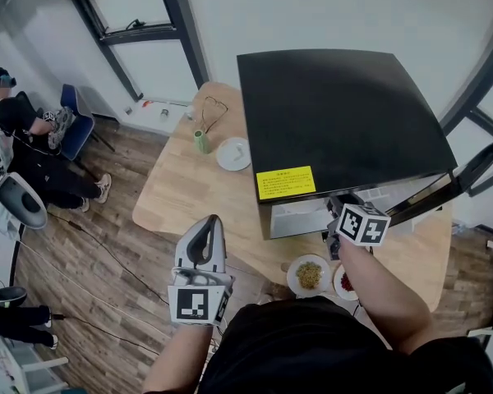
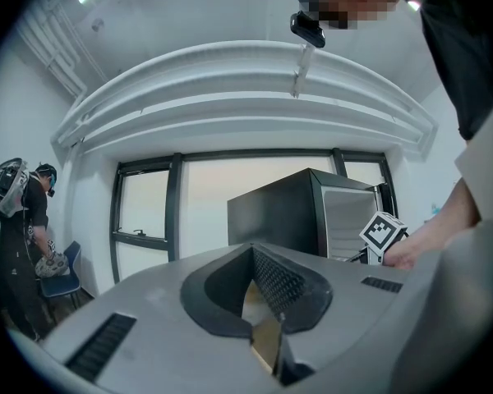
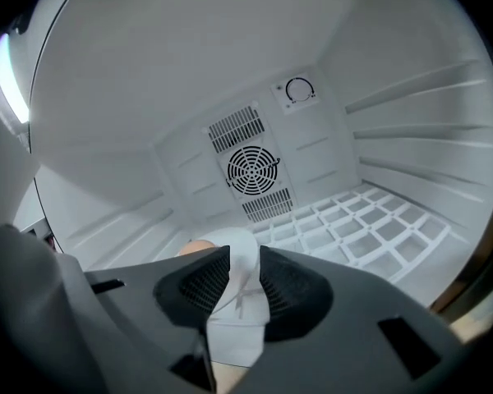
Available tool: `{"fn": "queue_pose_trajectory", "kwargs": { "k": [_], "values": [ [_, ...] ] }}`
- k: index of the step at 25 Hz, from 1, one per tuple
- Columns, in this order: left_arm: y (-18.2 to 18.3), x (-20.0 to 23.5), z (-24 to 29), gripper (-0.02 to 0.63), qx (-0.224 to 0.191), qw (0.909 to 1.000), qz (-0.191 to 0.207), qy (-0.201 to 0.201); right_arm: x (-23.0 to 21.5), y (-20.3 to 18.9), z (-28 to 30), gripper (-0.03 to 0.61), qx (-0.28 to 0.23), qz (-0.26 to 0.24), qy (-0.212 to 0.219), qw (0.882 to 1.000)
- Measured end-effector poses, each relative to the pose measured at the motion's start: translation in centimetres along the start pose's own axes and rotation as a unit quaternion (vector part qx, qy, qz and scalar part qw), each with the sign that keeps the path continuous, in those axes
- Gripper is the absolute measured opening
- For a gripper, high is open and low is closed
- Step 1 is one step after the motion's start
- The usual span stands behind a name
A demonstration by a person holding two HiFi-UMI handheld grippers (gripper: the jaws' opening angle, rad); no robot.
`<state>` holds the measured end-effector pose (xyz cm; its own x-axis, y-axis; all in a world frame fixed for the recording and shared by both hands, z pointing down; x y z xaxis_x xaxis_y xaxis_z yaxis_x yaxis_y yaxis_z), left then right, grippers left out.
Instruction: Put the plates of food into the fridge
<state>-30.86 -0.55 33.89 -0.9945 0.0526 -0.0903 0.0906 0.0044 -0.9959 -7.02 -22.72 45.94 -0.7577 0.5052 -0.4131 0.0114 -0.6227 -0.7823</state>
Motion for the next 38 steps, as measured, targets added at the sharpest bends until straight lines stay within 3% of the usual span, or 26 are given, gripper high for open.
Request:
{"fn": "queue_pose_trajectory", "kwargs": {
  "k": [6,10,16,26,32,38],
  "values": [
    [0.2,-1.7,1.0,0.005,0.014,0.9992,0.011,-0.035,-0.8,1.3,-2.8,0.127,-0.054,0.008,0.002,0.999],
    [0.3,-3.0,1.4,0.005,-0.014,0.9973,-0.004,-0.072,-1.9,1.3,-6.1,0.127,-0.111,0.018,-0.004,0.994],
    [-0.4,-4.9,1.5,0.005,-0.021,0.9945,-0.011,-0.102,-4.0,-0.4,-11.5,0.127,-0.168,0.048,-0.018,0.985],
    [-3.2,-10.4,0.6,0.005,-0.013,0.9801,-0.008,-0.198,-8.7,-9.1,-20.7,0.127,-0.208,0.138,-0.093,0.964],
    [-3.5,-14.2,1.4,0.005,-0.013,0.9691,-0.003,-0.246,-11.3,-15.6,-25.2,0.127,-0.202,0.178,-0.152,0.951],
    [-3.8,-17.0,2.1,0.005,-0.01,0.9586,0.015,-0.284,-13.2,-21.4,-27.0,0.127,-0.219,0.258,-0.173,0.925]
  ]
}}
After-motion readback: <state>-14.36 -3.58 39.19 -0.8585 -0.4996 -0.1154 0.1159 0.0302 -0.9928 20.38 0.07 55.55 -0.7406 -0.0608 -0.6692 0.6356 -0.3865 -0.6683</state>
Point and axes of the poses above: the fingertips, and each gripper's own axes: z forward along the fingers, x to its left, y out of its top, the point moved 5 cm from there along -z, backward along the fingers, and after that the axes turned 3 degrees about z, right-handed, at the moved point
